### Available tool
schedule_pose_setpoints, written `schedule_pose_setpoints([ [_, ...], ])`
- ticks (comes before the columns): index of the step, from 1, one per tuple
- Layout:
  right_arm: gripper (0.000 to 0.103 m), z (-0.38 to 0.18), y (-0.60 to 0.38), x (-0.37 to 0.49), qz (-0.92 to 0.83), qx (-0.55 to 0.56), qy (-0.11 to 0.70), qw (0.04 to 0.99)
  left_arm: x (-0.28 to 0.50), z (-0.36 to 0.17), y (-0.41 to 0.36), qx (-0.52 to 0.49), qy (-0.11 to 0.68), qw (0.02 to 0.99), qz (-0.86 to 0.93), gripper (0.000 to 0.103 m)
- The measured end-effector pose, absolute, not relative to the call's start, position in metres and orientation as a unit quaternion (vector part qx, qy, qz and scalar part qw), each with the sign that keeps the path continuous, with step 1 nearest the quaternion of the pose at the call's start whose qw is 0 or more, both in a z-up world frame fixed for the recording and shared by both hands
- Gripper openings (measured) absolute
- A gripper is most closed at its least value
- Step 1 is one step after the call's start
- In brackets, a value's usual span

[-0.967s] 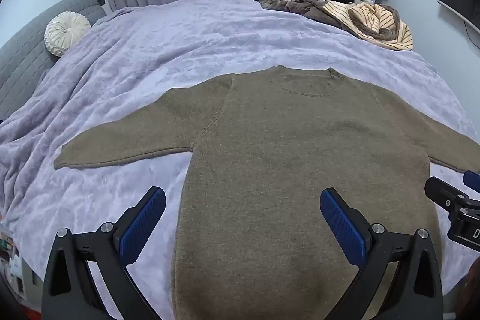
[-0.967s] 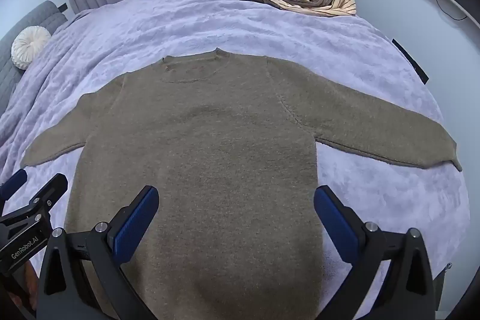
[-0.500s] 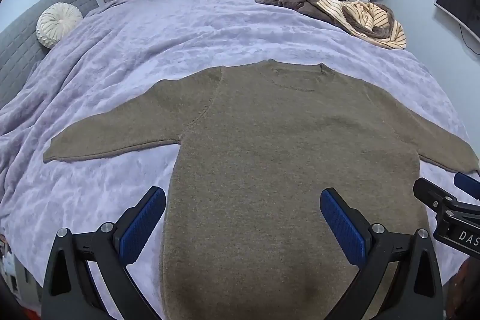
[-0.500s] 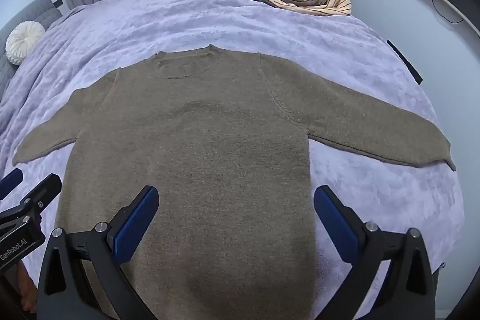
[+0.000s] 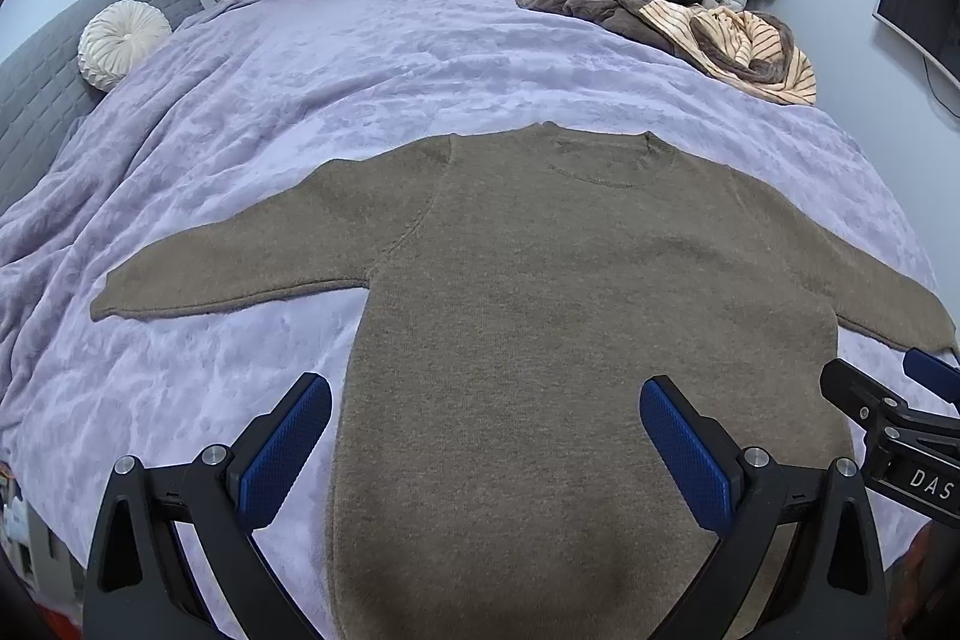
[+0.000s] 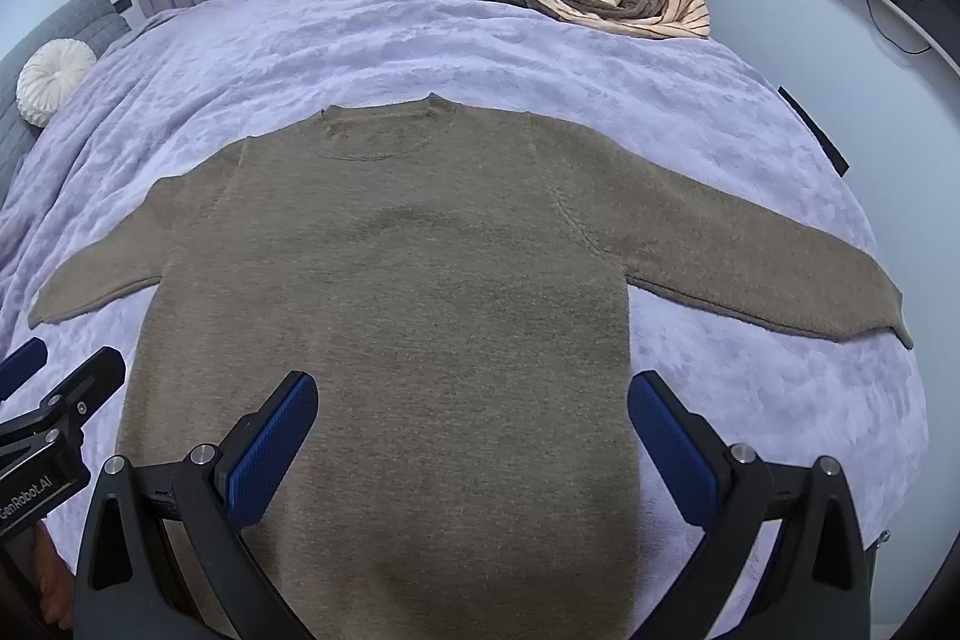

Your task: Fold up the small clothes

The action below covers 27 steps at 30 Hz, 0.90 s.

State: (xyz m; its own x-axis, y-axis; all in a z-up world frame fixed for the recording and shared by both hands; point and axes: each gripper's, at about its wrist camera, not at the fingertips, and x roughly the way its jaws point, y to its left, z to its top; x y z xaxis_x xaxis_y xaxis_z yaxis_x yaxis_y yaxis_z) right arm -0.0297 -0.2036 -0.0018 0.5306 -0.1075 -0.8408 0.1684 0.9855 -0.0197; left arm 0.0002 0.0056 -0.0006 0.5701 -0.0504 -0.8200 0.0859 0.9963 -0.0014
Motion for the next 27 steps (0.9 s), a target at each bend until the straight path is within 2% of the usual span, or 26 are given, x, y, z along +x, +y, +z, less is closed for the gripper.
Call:
schedule_pose_setpoints([
  [27,0.103,-0.0001,-0.2043,-0.0304,-0.079,0.032,0.477,0.875,-0.0022,-0.0008,0.0021,0.017,0.468,0.883,-0.041,0.103],
])
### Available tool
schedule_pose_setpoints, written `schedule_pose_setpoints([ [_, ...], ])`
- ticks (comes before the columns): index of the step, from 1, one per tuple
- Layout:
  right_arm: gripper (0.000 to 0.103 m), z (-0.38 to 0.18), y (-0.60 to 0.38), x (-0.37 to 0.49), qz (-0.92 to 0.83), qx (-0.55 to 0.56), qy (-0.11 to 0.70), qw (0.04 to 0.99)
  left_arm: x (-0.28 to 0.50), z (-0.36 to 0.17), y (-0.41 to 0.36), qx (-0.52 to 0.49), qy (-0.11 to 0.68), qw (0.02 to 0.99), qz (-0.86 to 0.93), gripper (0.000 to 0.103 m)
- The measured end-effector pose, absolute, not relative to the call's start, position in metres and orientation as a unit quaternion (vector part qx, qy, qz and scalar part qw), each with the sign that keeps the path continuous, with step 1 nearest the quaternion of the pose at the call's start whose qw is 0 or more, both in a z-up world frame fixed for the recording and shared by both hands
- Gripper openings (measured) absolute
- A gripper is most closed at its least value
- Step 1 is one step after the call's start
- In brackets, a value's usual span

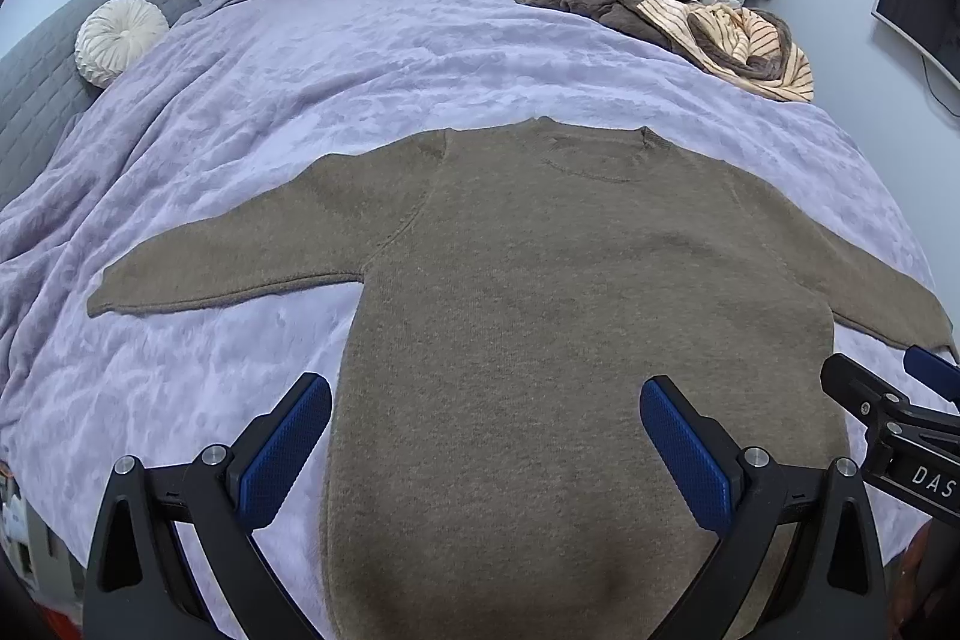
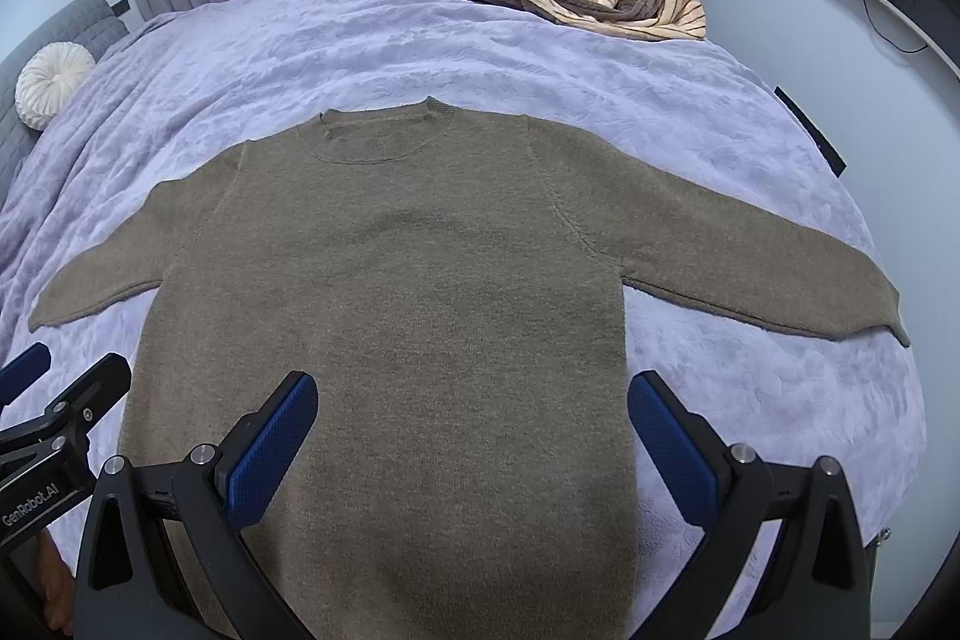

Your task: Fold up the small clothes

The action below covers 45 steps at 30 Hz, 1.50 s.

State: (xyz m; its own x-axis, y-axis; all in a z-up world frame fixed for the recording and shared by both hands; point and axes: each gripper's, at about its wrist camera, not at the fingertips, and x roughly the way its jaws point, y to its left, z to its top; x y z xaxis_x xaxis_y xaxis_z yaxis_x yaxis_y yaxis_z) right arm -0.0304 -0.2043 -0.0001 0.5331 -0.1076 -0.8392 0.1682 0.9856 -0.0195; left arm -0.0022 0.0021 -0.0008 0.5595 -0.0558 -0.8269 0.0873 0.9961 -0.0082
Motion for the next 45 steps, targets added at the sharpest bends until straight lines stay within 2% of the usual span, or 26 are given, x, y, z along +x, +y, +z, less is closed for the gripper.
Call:
schedule_pose_setpoints([
  [45,0.103,-0.010,-0.202,-0.022,-0.083,0.030,0.487,0.869,0.005,-0.010,0.003,0.010,0.481,0.875,-0.047,0.103],
])
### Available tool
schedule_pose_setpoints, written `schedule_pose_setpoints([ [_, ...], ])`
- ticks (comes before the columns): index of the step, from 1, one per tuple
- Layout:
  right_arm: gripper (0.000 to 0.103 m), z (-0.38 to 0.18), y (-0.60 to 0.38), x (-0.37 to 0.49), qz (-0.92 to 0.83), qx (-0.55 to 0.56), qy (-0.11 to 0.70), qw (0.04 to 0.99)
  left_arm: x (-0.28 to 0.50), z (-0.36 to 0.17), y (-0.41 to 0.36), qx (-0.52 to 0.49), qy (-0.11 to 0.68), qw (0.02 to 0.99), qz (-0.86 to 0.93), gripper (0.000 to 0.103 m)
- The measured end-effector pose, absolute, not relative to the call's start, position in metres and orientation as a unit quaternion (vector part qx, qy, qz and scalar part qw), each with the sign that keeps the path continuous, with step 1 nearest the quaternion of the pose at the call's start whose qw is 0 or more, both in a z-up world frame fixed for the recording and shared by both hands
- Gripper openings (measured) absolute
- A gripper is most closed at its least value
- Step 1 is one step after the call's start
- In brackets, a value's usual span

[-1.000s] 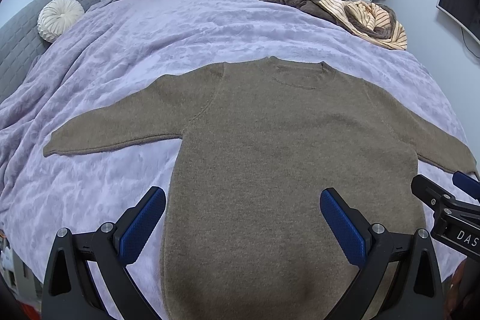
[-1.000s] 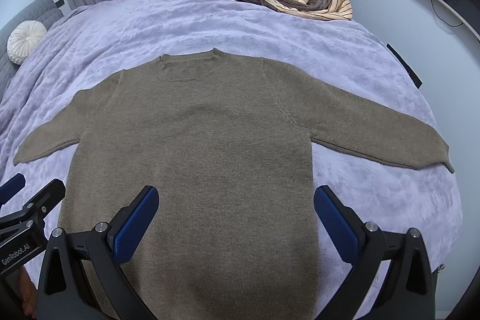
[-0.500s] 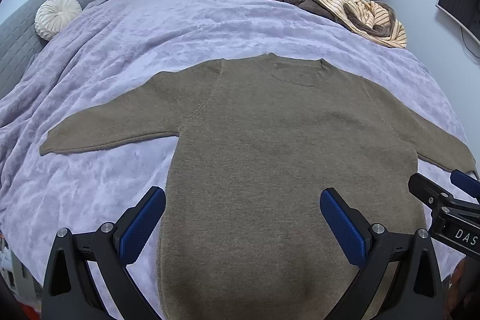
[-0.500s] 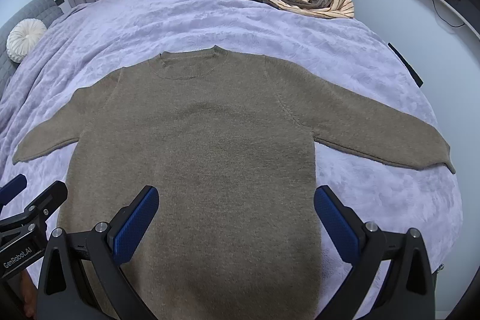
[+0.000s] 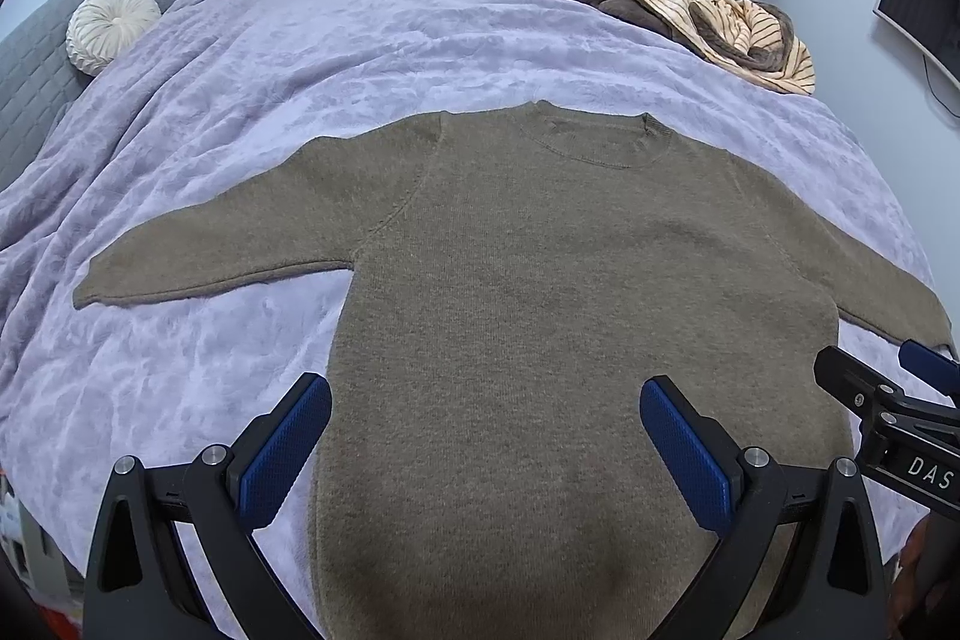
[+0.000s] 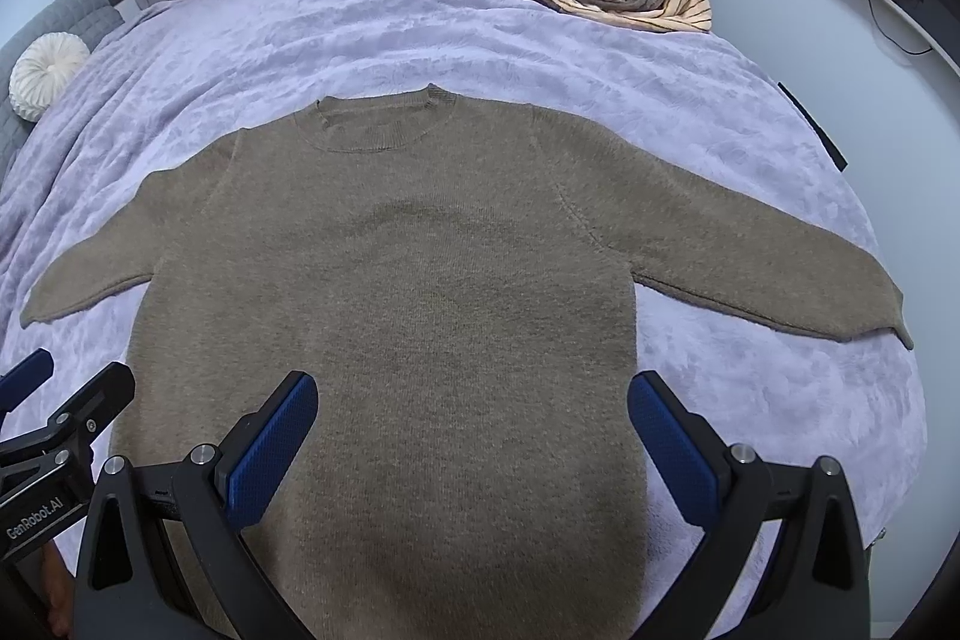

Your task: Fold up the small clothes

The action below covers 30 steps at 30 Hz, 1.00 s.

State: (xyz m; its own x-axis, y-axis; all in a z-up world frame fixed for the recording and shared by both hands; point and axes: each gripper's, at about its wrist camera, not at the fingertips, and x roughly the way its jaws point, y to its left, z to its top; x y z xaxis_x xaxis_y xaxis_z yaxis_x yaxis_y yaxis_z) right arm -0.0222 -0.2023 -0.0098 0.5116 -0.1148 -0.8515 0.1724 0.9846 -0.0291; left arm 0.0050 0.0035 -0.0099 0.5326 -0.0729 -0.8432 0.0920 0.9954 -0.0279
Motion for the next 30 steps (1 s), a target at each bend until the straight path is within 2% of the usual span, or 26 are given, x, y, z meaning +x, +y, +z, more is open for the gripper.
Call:
schedule_pose_setpoints([
  [30,0.103,-0.021,-0.194,-0.002,-0.087,0.020,0.504,0.859,0.027,-0.028,0.015,-0.010,0.504,0.862,-0.057,0.103],
])
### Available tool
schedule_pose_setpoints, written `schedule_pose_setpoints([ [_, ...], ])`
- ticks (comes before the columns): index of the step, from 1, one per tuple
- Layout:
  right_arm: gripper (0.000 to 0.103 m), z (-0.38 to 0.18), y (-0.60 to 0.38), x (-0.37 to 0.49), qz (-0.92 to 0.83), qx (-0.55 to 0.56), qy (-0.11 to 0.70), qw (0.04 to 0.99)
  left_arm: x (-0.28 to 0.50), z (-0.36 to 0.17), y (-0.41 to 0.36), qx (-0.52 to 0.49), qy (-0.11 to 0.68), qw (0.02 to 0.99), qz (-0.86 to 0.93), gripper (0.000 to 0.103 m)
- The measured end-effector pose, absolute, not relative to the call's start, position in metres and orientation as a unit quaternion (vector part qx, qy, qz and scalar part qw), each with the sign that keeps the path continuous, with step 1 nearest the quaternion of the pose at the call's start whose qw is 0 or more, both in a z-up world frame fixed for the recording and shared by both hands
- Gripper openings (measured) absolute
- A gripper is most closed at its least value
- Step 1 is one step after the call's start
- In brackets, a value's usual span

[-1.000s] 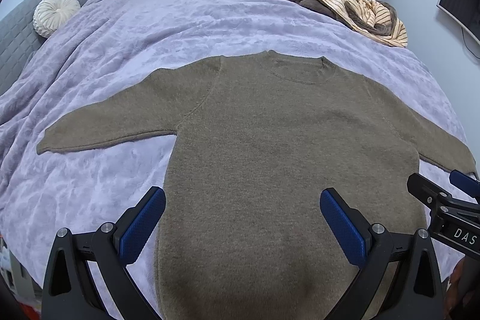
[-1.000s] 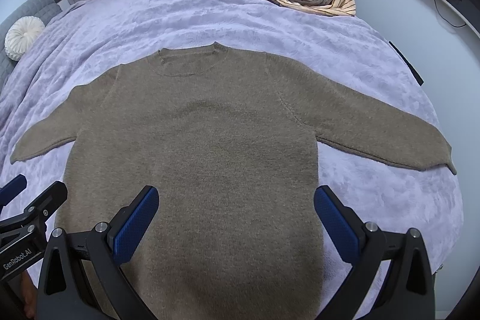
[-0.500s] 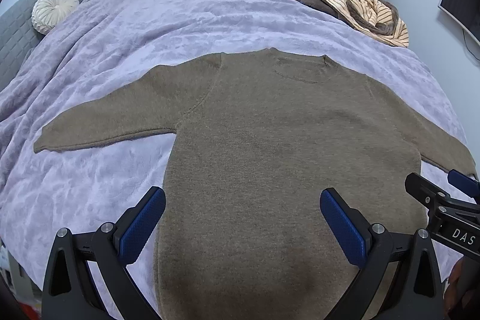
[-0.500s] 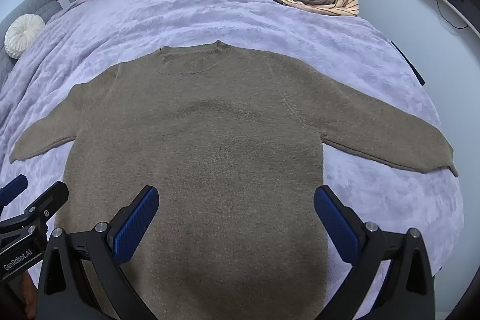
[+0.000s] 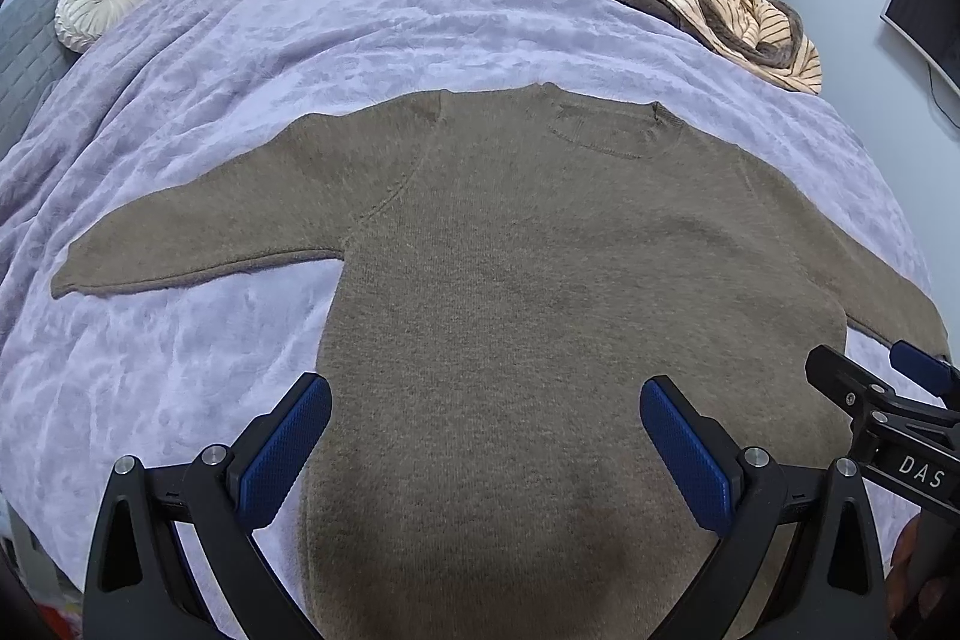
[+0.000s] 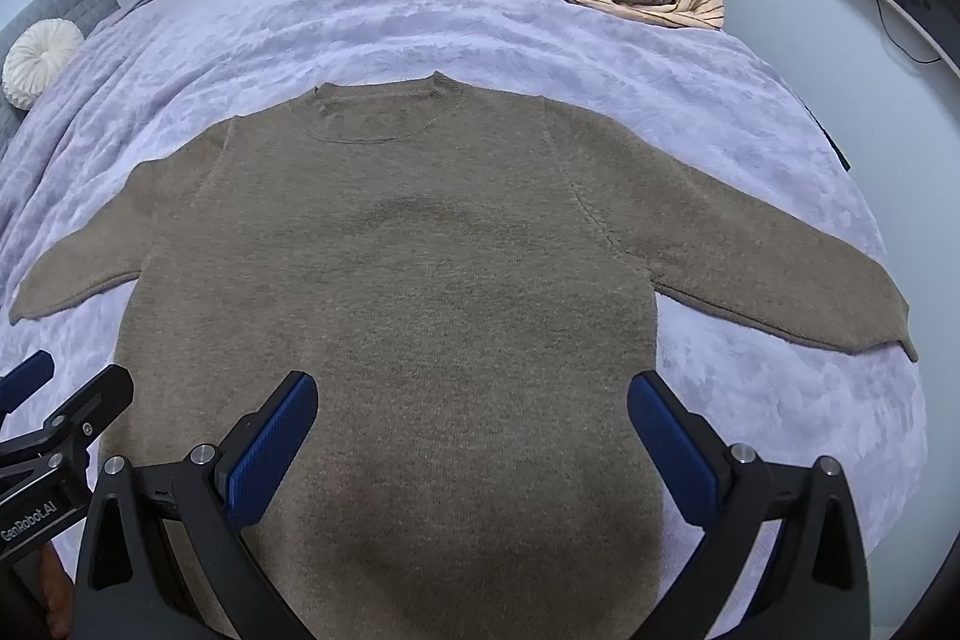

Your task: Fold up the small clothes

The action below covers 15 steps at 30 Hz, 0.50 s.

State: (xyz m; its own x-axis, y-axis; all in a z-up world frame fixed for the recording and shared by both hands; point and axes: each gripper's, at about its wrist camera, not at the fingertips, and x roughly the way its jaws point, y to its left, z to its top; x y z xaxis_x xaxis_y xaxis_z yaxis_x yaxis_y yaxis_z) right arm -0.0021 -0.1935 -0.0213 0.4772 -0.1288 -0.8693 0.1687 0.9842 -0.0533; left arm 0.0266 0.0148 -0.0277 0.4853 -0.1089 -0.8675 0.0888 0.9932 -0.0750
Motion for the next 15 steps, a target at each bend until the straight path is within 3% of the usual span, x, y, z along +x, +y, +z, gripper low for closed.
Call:
schedule_pose_setpoints([
  [15,0.103,-0.035,-0.191,0.012,-0.085,0.020,0.516,0.852,0.044,-0.050,0.028,-0.028,0.526,0.848,-0.061,0.103],
])
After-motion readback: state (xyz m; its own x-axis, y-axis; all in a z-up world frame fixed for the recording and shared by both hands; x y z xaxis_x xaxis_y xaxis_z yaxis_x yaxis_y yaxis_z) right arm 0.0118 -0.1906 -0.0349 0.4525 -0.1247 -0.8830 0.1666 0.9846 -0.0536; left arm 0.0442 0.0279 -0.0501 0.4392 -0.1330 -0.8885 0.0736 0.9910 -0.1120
